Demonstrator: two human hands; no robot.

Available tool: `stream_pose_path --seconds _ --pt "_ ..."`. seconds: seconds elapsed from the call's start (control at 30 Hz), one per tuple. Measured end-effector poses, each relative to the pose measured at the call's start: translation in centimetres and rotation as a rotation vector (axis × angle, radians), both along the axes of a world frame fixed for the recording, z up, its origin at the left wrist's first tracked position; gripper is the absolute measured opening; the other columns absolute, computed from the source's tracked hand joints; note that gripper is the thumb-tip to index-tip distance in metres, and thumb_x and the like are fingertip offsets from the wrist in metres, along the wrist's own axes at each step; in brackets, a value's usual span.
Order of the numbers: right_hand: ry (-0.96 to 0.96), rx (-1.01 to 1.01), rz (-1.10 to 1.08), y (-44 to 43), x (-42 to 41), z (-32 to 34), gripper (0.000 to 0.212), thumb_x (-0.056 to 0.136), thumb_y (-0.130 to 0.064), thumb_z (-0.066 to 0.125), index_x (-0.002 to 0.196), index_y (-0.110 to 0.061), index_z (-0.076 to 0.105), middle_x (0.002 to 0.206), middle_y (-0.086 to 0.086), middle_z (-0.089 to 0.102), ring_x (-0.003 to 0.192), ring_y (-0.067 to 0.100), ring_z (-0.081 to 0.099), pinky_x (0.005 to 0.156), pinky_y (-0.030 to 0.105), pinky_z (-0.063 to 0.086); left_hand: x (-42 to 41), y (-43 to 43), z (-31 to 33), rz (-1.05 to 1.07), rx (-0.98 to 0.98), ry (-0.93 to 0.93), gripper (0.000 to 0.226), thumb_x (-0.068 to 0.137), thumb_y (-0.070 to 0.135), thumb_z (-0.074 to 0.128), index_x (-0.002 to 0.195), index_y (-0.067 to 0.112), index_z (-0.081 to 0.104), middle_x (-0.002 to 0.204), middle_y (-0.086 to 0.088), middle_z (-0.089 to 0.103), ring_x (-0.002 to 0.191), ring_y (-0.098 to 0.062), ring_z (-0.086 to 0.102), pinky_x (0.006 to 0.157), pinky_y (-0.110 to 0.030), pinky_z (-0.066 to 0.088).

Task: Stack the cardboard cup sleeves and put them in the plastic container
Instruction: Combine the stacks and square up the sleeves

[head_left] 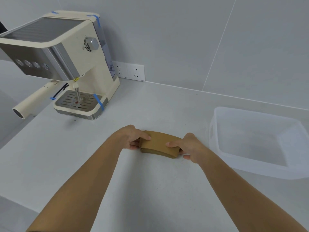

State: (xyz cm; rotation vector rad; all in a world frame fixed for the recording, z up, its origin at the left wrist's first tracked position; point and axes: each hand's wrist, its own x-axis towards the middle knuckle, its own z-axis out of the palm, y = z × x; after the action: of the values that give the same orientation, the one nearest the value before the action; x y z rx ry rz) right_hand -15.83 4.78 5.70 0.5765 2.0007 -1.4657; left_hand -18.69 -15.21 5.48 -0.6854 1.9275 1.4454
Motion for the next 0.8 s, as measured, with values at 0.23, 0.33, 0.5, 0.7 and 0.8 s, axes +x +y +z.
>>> stream_pose_path --seconds 0.23,0.33,0.5,0.7,0.8 --pt "0.093 -0.054 -0.021 0.1 1.0 -0.7 0.036 0.065 -0.017 0.081 0.089 0.001 0.060 0.082 0.006 0.062 0.065 0.012 0.058 0.038 0.014 0.042 1.3 -0.7 -0.9 -0.132 0.027 0.120 0.034 0.073 0.018 0.075 0.099 0.001 0.062 0.103 -0.009 0.064 0.094 -0.019 0.060 0.073 -0.023 0.049" --pt "0.120 -0.132 -0.023 0.1 1.8 -0.9 0.026 0.066 -0.011 0.080 0.083 -0.001 0.063 0.078 0.004 0.065 0.065 0.010 0.061 0.036 0.011 0.043 2.9 -0.9 -1.5 -0.124 0.049 0.232 0.026 0.076 0.019 0.072 0.094 0.008 0.058 0.094 -0.004 0.062 0.083 -0.014 0.058 0.065 -0.020 0.045" --pt "0.260 -0.075 0.036 0.1 3.4 -2.2 0.056 0.063 -0.020 0.081 0.106 -0.015 0.045 0.100 0.001 0.056 0.086 0.013 0.058 0.060 0.021 0.045 6.4 -1.2 -3.5 -0.042 0.158 0.442 0.031 0.079 0.014 0.069 0.101 0.021 0.049 0.103 -0.003 0.058 0.088 -0.013 0.060 0.067 -0.022 0.051" --pt "0.442 -0.127 0.056 0.0 4.8 -4.1 0.055 0.068 -0.011 0.076 0.110 -0.025 0.043 0.104 -0.004 0.056 0.093 0.010 0.056 0.075 0.023 0.045 8.8 -0.5 -5.0 -0.080 0.211 0.549 0.037 0.082 0.017 0.060 0.105 0.028 0.034 0.110 0.000 0.048 0.097 -0.010 0.052 0.083 -0.027 0.047" --pt "0.515 -0.113 0.049 -0.4 5.5 -4.8 0.054 0.072 -0.008 0.072 0.114 -0.028 0.043 0.105 -0.011 0.056 0.099 0.006 0.056 0.083 0.024 0.046 9.3 0.2 -5.5 -0.069 0.227 0.583 0.038 0.089 0.003 0.049 0.102 0.032 0.028 0.112 0.002 0.040 0.097 -0.004 0.049 0.083 -0.021 0.048"
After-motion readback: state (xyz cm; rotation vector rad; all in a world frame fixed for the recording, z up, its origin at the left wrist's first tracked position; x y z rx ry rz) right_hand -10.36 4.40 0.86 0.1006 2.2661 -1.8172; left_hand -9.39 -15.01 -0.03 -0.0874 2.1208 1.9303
